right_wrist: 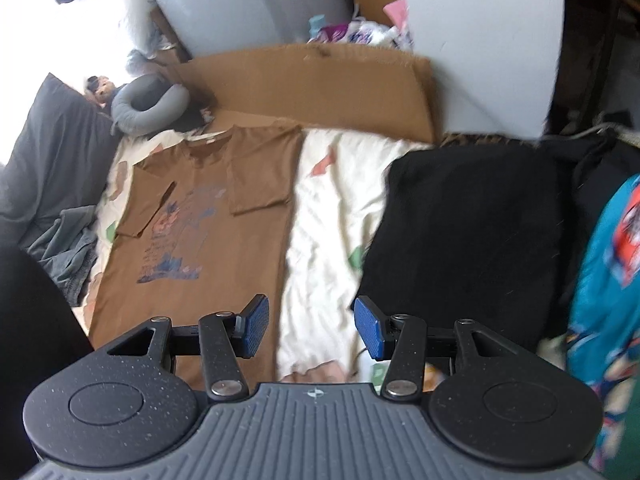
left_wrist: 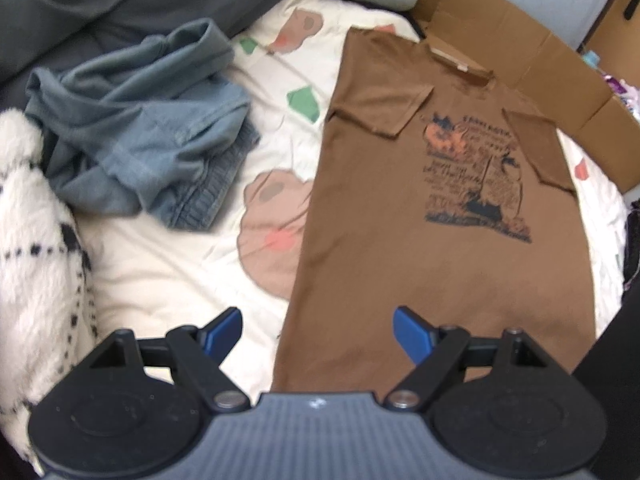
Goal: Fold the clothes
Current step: 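Move the right tool to the shirt hem and pinch it, then pinch the hem with the left tool while the right tool holds its grip, then lift the hem with both tools and fold it over toward the collar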
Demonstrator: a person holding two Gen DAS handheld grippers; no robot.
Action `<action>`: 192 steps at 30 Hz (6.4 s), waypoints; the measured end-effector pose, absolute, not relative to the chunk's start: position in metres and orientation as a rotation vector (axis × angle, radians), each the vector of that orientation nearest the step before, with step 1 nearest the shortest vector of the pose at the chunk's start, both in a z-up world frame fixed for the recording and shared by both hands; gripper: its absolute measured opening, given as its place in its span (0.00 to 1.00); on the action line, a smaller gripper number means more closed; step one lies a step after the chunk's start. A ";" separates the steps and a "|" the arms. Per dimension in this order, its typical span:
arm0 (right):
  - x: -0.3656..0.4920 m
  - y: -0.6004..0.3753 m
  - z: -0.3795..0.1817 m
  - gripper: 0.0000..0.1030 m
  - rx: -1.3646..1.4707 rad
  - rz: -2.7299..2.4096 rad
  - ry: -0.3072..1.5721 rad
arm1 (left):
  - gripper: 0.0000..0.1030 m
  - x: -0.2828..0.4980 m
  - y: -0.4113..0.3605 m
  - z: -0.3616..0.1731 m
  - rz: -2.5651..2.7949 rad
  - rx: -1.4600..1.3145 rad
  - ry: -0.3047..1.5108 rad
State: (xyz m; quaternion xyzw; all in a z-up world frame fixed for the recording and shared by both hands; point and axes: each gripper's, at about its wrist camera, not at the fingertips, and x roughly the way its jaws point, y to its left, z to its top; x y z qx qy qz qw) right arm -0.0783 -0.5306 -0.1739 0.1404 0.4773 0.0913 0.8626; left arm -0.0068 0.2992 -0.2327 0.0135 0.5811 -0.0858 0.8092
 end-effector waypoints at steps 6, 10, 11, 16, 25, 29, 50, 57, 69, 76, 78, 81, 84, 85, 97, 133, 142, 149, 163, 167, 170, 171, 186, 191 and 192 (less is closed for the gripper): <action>-0.095 -0.491 -0.251 0.53 0.342 0.251 1.060 | 0.81 -0.017 0.313 -0.263 -0.151 0.014 1.303; -0.101 -0.464 -0.291 0.52 0.353 0.292 1.106 | 0.79 -0.023 0.322 -0.277 -0.124 0.002 1.331; -0.102 -0.457 -0.301 0.52 0.351 0.303 1.118 | 0.78 -0.024 0.325 -0.280 -0.116 -0.001 1.335; -0.102 -0.434 -0.340 0.51 0.368 0.320 1.163 | 0.77 -0.024 0.337 -0.291 -0.080 -0.010 1.347; -0.104 -0.409 -0.402 0.42 0.364 0.328 1.244 | 0.75 -0.023 0.342 -0.309 -0.054 -0.026 1.381; -0.108 -0.406 -0.425 0.41 0.365 0.305 1.270 | 0.75 -0.025 0.336 -0.314 -0.063 -0.035 1.392; -0.098 -0.416 -0.438 0.07 0.493 0.402 1.296 | 0.75 -0.019 0.313 -0.320 -0.054 0.014 1.425; -0.088 -0.415 -0.455 0.07 0.569 0.361 1.317 | 0.75 -0.016 0.309 -0.313 -0.063 0.003 1.403; -0.087 -0.419 -0.447 0.02 0.534 0.330 1.339 | 0.42 -0.017 0.335 -0.326 -0.041 -0.070 1.349; -0.085 -0.415 -0.426 0.02 0.505 0.253 1.326 | 0.31 -0.018 0.340 -0.350 -0.066 -0.073 1.341; -0.083 -0.413 -0.421 0.02 0.472 0.241 1.331 | 0.30 -0.019 0.341 -0.359 -0.074 -0.071 1.350; -0.079 -0.412 -0.412 0.02 0.428 0.210 1.328 | 0.30 -0.021 0.344 -0.371 -0.078 -0.075 1.365; -0.074 -0.409 -0.404 0.02 0.389 0.201 1.330 | 0.30 -0.025 0.347 -0.381 -0.078 -0.109 1.371; -0.073 -0.407 -0.402 0.02 0.374 0.200 1.332 | 0.30 -0.027 0.348 -0.383 -0.081 -0.126 1.372; -0.071 -0.391 -0.402 0.02 0.327 0.169 1.394 | 0.28 -0.037 0.342 -0.397 -0.093 -0.157 1.351; -0.087 -0.404 -0.334 0.01 0.425 0.232 1.270 | 0.03 -0.050 0.333 -0.282 -0.126 -0.185 1.322; -0.113 -0.417 -0.318 0.01 0.424 0.208 1.272 | 0.03 -0.080 0.330 -0.276 -0.150 -0.185 1.365; -0.136 -0.420 -0.313 0.01 0.426 0.189 1.288 | 0.03 -0.101 0.333 -0.273 -0.172 -0.193 1.375; -0.157 -0.425 -0.311 0.01 0.466 0.169 1.260 | 0.03 -0.102 0.337 -0.273 -0.169 -0.221 1.380; -0.146 -0.424 -0.307 0.01 0.470 0.172 1.236 | 0.03 -0.090 0.336 -0.270 -0.174 -0.231 1.366; -0.134 -0.426 -0.303 0.01 0.481 0.169 1.211 | 0.03 -0.078 0.335 -0.263 -0.179 -0.241 1.342; -0.130 -0.426 -0.301 0.01 0.480 0.170 1.203 | 0.03 -0.074 0.335 -0.260 -0.181 -0.243 1.333; -0.081 -0.430 -0.265 0.02 0.450 0.187 1.081 | 0.03 -0.013 0.322 -0.217 -0.241 -0.254 1.200; -0.059 -0.428 -0.256 0.02 0.428 0.199 1.053 | 0.03 0.003 0.320 -0.213 -0.259 -0.235 1.170; -0.054 -0.428 -0.255 0.02 0.422 0.204 1.051 | 0.03 0.006 0.319 -0.212 -0.263 -0.231 1.165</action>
